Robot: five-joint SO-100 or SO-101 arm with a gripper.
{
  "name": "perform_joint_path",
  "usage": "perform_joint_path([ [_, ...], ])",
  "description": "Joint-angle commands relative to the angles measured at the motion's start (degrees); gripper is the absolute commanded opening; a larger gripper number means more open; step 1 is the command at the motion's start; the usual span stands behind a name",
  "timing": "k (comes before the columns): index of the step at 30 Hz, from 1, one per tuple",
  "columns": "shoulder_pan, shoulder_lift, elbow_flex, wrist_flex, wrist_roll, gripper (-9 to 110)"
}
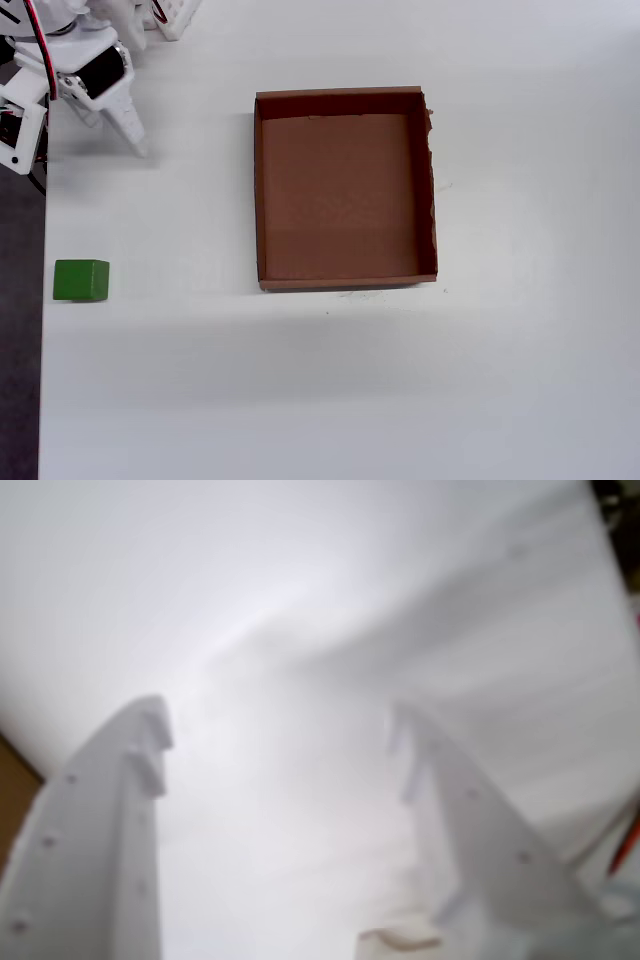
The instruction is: Grasp a green cube and put it in a box.
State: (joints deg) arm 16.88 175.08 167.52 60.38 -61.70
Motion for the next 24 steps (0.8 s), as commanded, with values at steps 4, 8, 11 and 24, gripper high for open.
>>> perform_joint_path([
  [4,4.5,-12.1,-13.7,-3.9,-6.2,28],
  [8,5.5,-21.0,-19.2,-9.1,-6.5,28],
  [11,6.4,-26.6,-20.1,-15.8,-9.0,28],
  [24,7.3,-54.2,-33.5,-29.6,-18.7,28],
])
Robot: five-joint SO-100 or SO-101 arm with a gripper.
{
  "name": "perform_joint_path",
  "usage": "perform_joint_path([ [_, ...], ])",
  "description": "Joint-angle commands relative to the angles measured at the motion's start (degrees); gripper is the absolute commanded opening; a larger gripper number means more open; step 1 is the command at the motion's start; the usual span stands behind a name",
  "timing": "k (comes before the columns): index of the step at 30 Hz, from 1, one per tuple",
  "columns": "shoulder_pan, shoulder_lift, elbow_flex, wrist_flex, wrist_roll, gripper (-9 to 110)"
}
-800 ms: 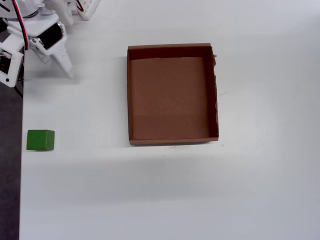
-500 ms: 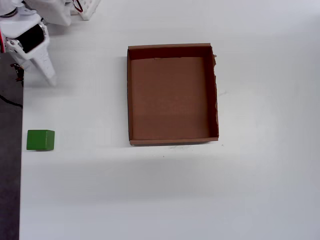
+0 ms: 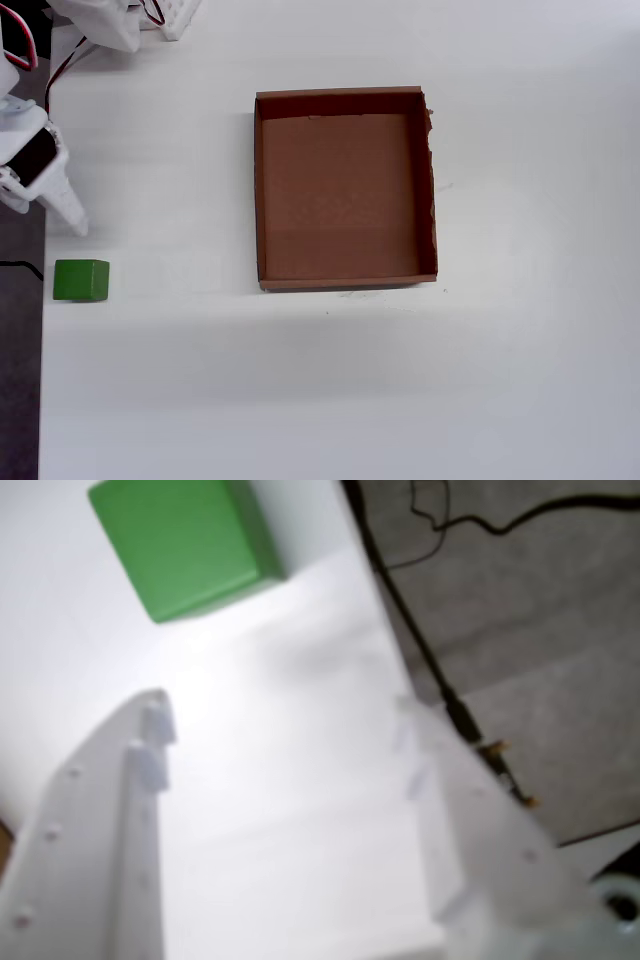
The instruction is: Grasp a green cube and put it in a box.
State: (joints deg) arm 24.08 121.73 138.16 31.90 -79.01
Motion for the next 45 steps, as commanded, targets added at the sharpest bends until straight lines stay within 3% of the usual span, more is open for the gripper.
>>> perform_joint_path([
  [1,-0.1,-2.5,-5.4,-1.5,-1.6,28],
  [23,-4.6,-15.3,-19.4,7.2,-8.7,32],
  [45,-4.3,-28.8,-26.9,-0.5,-14.4,32],
])
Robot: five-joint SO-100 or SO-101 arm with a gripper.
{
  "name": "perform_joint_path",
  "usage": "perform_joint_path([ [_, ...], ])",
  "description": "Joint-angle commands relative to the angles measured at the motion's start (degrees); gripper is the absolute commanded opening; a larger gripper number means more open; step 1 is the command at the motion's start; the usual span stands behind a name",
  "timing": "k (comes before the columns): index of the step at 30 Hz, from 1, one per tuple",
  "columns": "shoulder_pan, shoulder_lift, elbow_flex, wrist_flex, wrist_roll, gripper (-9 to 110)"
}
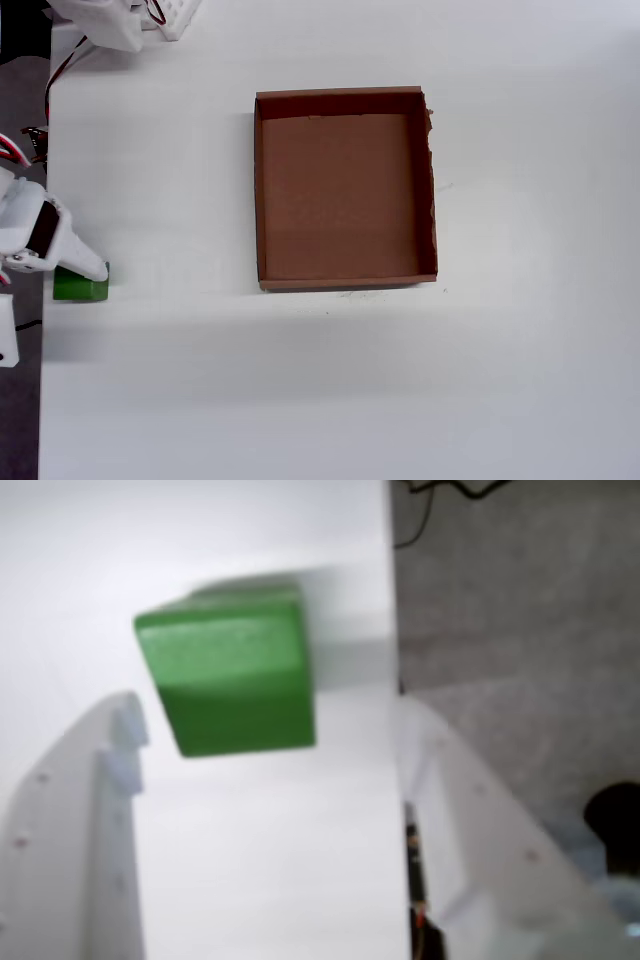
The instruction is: Grasp a green cube and put it in a box.
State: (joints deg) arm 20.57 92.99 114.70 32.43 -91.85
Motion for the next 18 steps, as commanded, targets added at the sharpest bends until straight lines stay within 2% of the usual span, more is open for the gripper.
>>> perform_joint_path([
  [1,-1.1,-0.4,-4.0,-0.7,-1.6,32],
  [18,-3.6,-5.2,-6.8,0.7,-0.9,30],
])
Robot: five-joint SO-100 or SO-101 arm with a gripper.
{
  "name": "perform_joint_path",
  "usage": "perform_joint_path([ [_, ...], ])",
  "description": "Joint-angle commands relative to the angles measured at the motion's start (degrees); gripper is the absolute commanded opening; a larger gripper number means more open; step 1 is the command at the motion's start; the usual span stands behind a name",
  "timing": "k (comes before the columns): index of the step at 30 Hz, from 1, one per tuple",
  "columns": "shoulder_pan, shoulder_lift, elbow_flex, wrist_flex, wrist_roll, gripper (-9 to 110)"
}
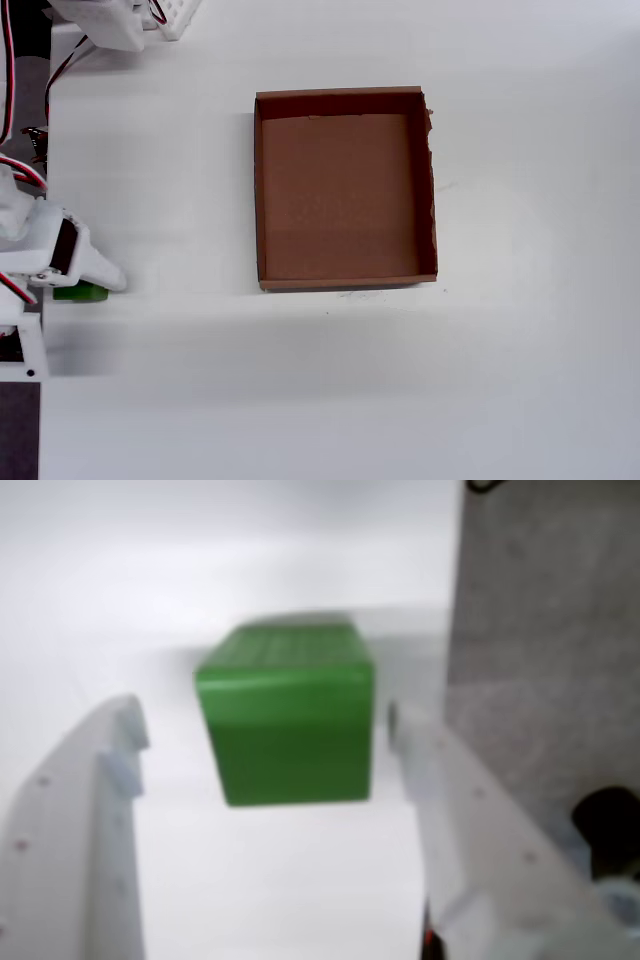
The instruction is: Grasp a green cube and put it in a box.
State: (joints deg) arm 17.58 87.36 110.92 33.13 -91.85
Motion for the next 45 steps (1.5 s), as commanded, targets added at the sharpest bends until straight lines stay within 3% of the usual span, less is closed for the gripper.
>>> perform_joint_path([
  [1,-0.7,0.4,-3.0,0.1,-0.9,30],
  [41,-1.2,-0.4,-1.9,0.4,-0.8,16],
  [45,-1.2,0.1,-5.1,5.7,-0.8,14],
])
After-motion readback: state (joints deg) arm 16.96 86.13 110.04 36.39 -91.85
